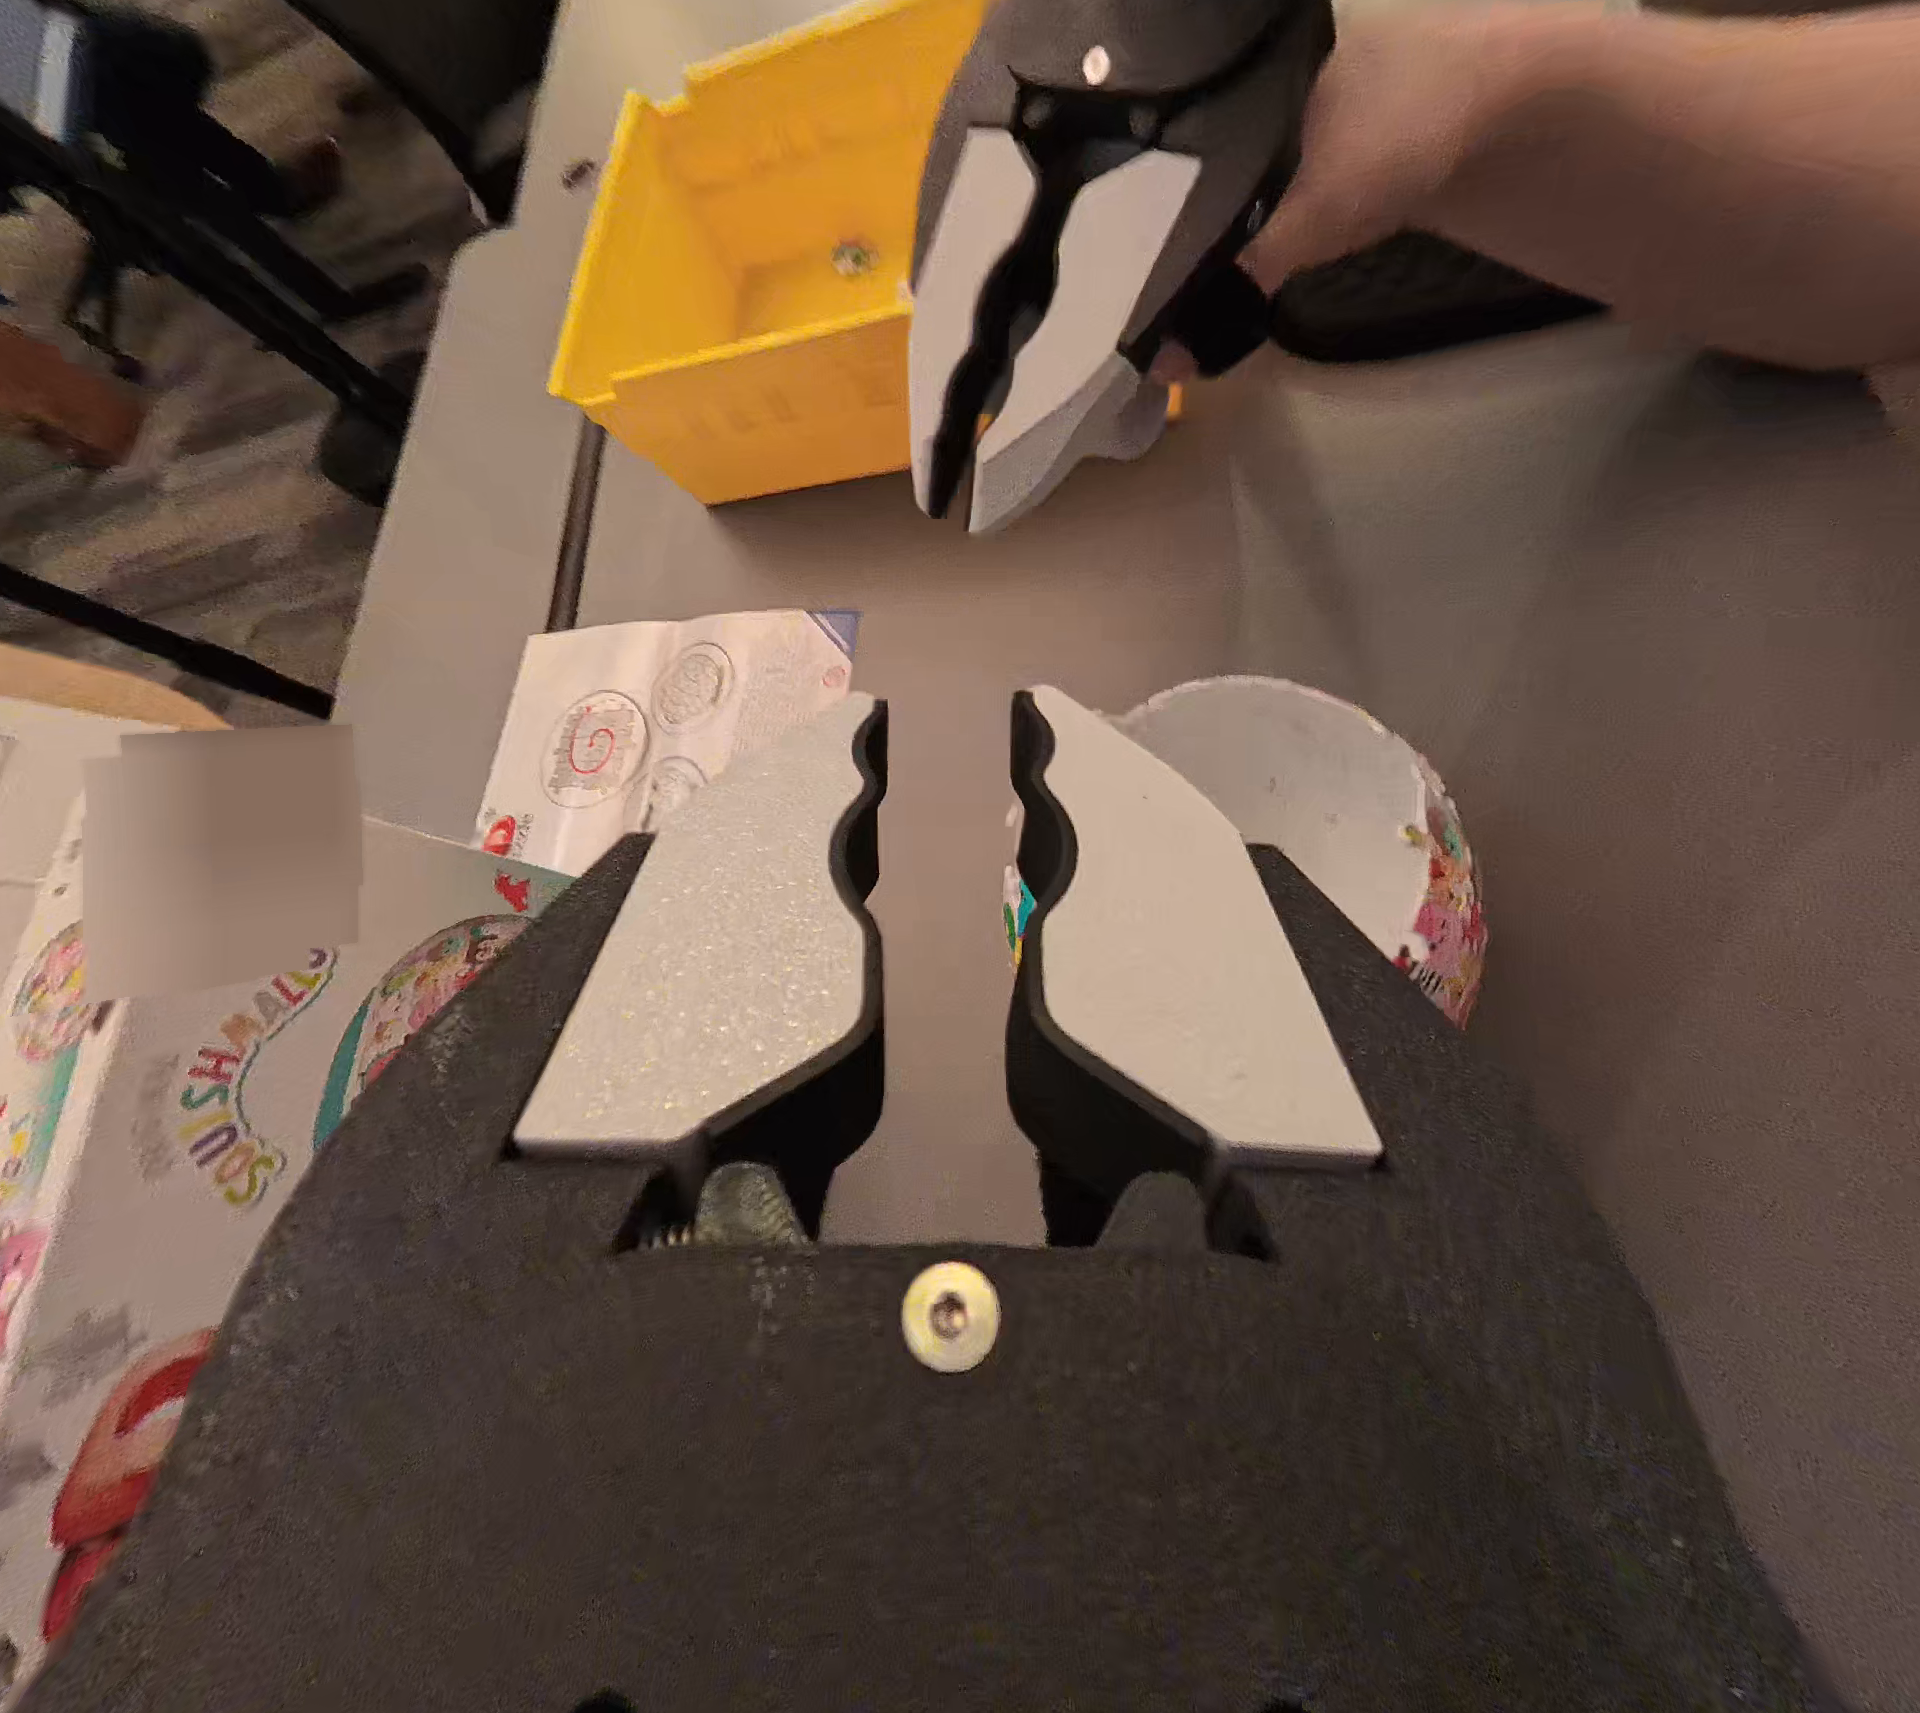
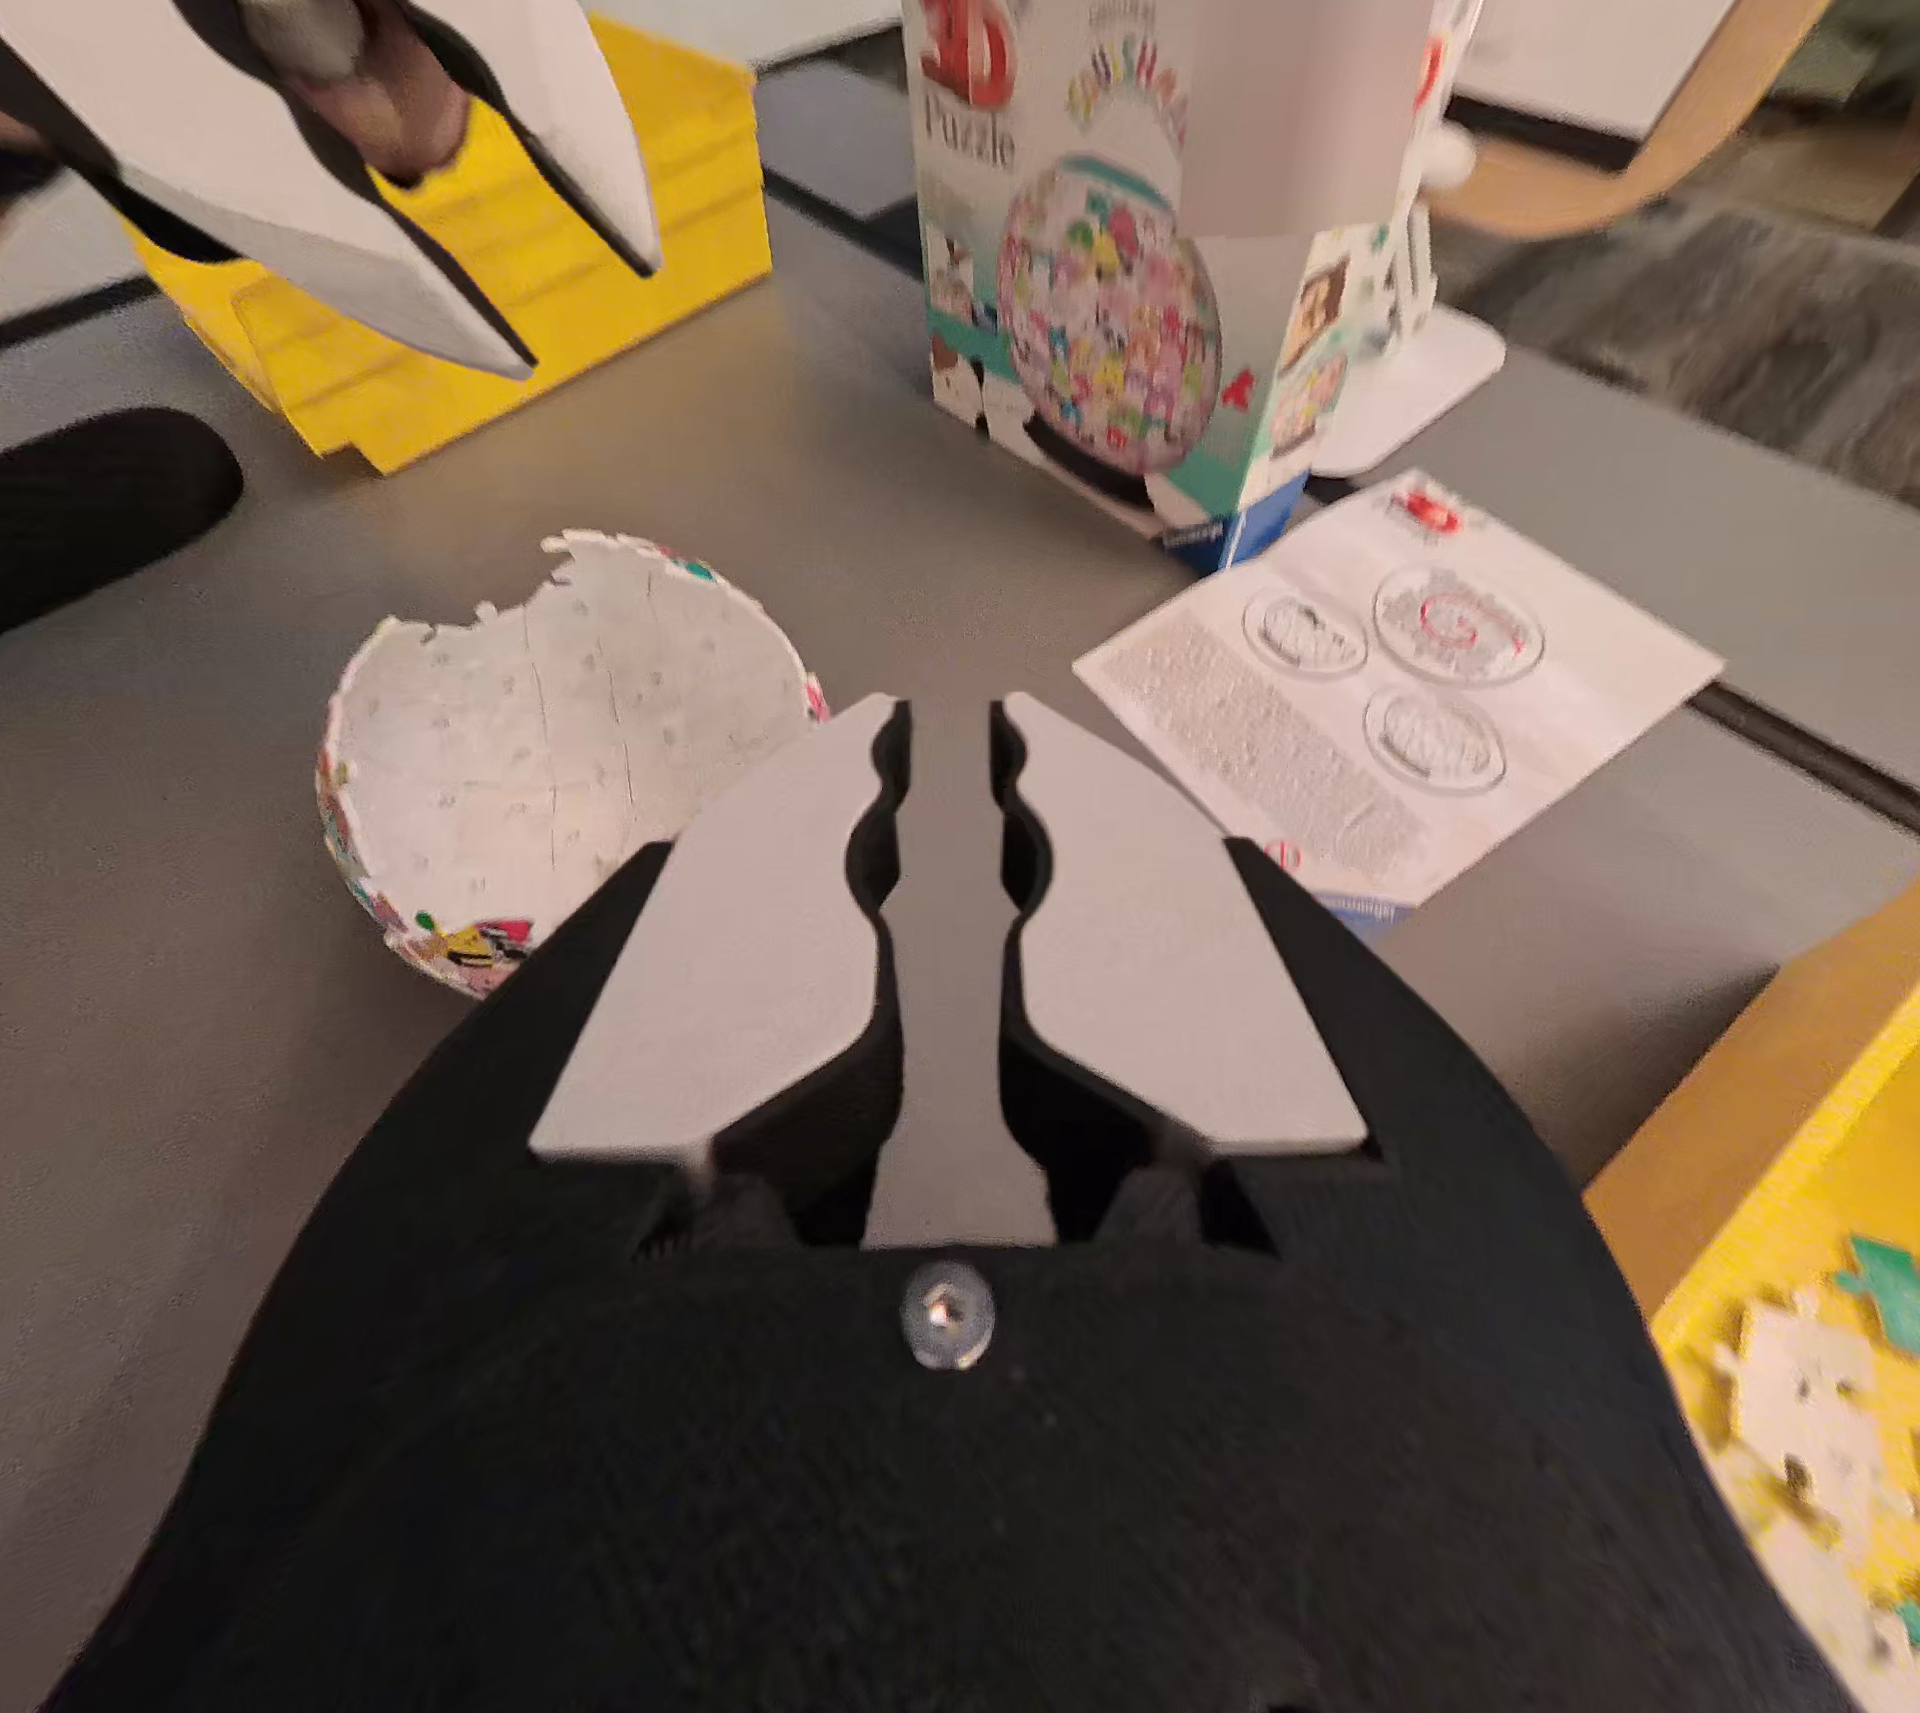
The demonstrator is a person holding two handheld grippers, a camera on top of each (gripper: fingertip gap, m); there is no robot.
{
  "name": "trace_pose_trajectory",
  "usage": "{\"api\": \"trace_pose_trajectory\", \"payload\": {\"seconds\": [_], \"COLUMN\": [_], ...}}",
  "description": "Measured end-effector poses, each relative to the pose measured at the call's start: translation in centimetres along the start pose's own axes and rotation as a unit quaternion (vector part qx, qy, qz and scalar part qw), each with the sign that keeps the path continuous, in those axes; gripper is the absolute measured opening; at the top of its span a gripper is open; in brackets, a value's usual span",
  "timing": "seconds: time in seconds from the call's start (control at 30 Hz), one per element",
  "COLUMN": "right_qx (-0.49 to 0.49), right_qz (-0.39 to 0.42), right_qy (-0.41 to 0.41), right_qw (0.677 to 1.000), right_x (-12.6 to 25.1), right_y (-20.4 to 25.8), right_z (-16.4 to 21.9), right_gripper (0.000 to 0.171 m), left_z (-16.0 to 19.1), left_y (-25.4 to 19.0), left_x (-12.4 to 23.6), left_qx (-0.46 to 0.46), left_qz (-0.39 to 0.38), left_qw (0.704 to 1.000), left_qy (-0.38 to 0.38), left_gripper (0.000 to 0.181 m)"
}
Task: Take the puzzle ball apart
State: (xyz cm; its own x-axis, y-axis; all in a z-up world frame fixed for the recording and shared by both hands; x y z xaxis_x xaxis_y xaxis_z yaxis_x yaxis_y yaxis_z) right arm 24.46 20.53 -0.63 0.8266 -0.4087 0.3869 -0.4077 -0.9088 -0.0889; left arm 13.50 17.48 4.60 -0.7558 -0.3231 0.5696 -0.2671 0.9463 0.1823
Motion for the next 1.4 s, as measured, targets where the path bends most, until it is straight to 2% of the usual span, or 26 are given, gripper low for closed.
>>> {"api": "trace_pose_trajectory", "payload": {"seconds": [0.13, 0.3, 0.4, 0.53, 0.63, 0.83, 0.93, 1.13, 1.2, 1.27, 1.33, 1.37, 1.4], "right_qx": [-0.051, -0.119, -0.127, -0.118, -0.124, -0.142, -0.147, -0.104, -0.049, 0.046, 0.147, 0.184, 0.208], "right_qz": [-0.02, -0.064, -0.079, -0.087, -0.1, -0.128, -0.132, -0.125, -0.119, -0.127, -0.141, -0.153, -0.164], "right_qy": [0.04, 0.051, 0.077, 0.113, 0.129, 0.12, 0.116, 0.105, 0.078, 0.019, -0.048, -0.067, -0.073], "right_qw": [0.998, 0.989, 0.986, 0.983, 0.979, 0.974, 0.974, 0.981, 0.989, 0.991, 0.978, 0.969, 0.962], "right_x": [-0.2, -1.3, -2.4, -3.8, -4.5, -4.8, -4.8, -4.6, -4.2, -3.7, -3.5, -3.5, -3.8], "right_y": [0.8, 2.1, 2.8, 3.4, 3.7, 3.9, 3.9, 3.8, 3.7, 4.2, 5.0, 5.4, 5.7], "right_z": [0.8, 1.3, 2.1, 3.5, 4.3, 4.3, 4.3, 3.9, 2.7, 0.9, -1.2, -2.1, -2.8], "right_gripper": [0.027, 0.029, 0.029, 0.028, 0.022, 0.01, 0.01, 0.013, 0.023, 0.024, 0.025, 0.025, 0.024], "left_z": [1.5, 2.7, 4.5, 5.1, 5.2, 5.2, 4.6, 2.7, 2.4, 2.4, 3.1, 3.8, 4.3], "left_y": [-0.3, -0.9, -0.9, -0.8, -0.8, -0.9, -0.7, 1.4, 2.1, 2.3, 2.2, 1.9, 1.5], "left_x": [-2.4, -5.4, -6.8, -8.0, -8.4, -8.3, -8.1, -5.5, -3.8, -2.0, -0.1, 0.6, 1.2], "left_qx": [-0.042, -0.051, -0.065, -0.052, -0.039, -0.058, -0.031, 0.021, 0.042, 0.076, 0.126, 0.149, 0.171], "left_qz": [0.044, 0.103, 0.122, 0.152, 0.168, 0.164, 0.169, 0.113, 0.077, 0.058, 0.049, 0.052, 0.053], "left_qw": [0.991, 0.974, 0.951, 0.941, 0.935, 0.921, 0.927, 0.96, 0.973, 0.983, 0.985, 0.983, 0.982], "left_qy": [0.12, 0.195, 0.275, 0.297, 0.309, 0.347, 0.335, 0.256, 0.215, 0.154, 0.105, 0.09, 0.068], "left_gripper": [0.028, 0.026, 0.025, 0.022, 0.021, 0.018, 0.012, 0.023, 0.028, 0.028, 0.031, 0.037, 0.035]}}
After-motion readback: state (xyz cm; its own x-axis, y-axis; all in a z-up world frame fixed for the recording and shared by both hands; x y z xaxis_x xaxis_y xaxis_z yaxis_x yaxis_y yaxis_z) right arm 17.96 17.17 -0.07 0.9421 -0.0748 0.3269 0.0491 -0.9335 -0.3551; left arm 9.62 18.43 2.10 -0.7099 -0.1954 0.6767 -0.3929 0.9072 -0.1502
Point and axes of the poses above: each gripper's, where its closed fingertips meet, x back along the fingers, z out of its underside, y = z × x across the jaws, the point moved 3 cm from there along x, back along the fingers, and after that the axes turned 9 degrees about x, right-handed, at the moved point
